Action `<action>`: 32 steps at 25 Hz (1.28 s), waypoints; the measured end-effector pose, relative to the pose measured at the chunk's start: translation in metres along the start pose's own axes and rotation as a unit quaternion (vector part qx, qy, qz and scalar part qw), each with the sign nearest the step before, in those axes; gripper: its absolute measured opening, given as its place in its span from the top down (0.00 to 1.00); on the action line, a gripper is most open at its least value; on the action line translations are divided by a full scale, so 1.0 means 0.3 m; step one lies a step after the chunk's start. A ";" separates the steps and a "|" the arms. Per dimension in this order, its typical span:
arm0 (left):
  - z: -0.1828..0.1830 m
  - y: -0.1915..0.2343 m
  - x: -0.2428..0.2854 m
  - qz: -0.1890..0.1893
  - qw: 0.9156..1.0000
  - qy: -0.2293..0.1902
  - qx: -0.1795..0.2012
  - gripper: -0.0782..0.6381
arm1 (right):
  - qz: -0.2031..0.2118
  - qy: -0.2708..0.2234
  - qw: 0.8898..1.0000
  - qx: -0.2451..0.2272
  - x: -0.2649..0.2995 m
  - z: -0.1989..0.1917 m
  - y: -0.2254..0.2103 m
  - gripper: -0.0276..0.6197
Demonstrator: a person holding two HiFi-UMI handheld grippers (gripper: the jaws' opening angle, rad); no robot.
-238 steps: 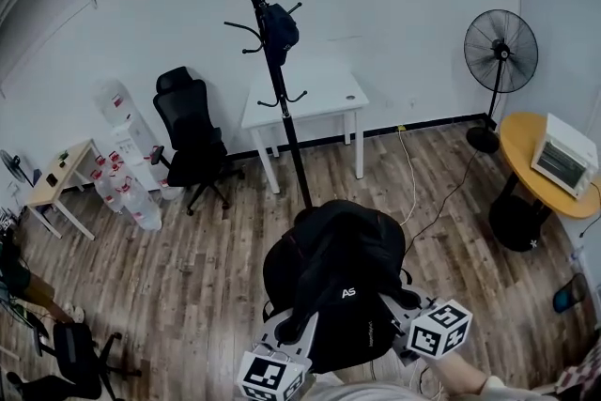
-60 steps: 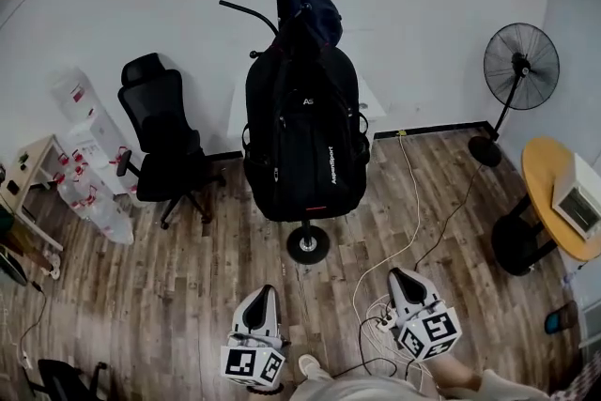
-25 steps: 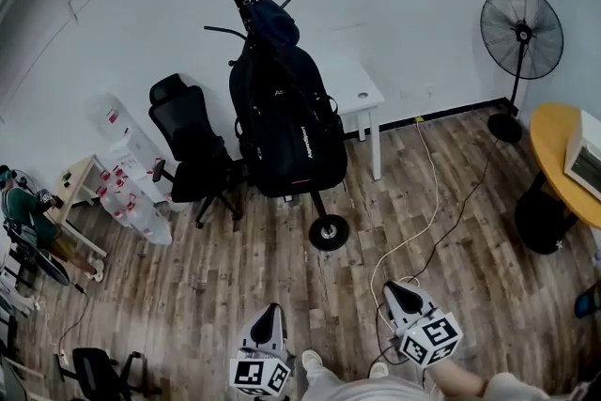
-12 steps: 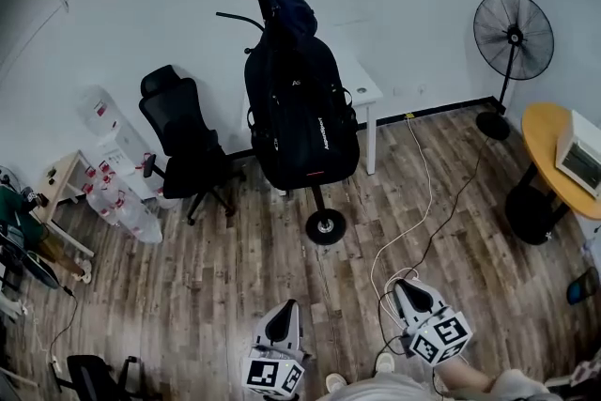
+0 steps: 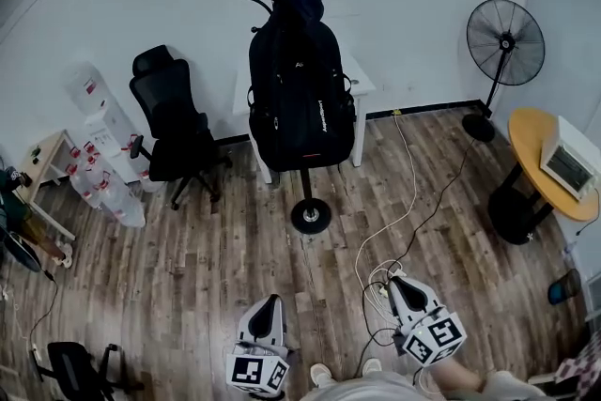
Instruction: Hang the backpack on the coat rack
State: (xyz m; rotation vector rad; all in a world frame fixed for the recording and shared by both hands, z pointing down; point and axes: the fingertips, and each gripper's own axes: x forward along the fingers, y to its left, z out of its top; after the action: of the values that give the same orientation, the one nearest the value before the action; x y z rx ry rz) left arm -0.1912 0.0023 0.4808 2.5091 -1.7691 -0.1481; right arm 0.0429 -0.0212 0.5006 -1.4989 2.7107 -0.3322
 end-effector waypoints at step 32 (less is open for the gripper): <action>-0.025 -0.233 -0.100 0.002 1.000 0.017 -0.013 0.88 | 0.023 0.010 1.000 0.006 -0.168 -0.031 -0.056 0.94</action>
State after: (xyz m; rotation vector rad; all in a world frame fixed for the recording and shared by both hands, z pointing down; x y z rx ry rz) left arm -0.1349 0.0540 0.4818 2.4747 -1.7497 -0.1269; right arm 0.0829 0.0141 0.5092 -1.4360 2.7481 -0.3645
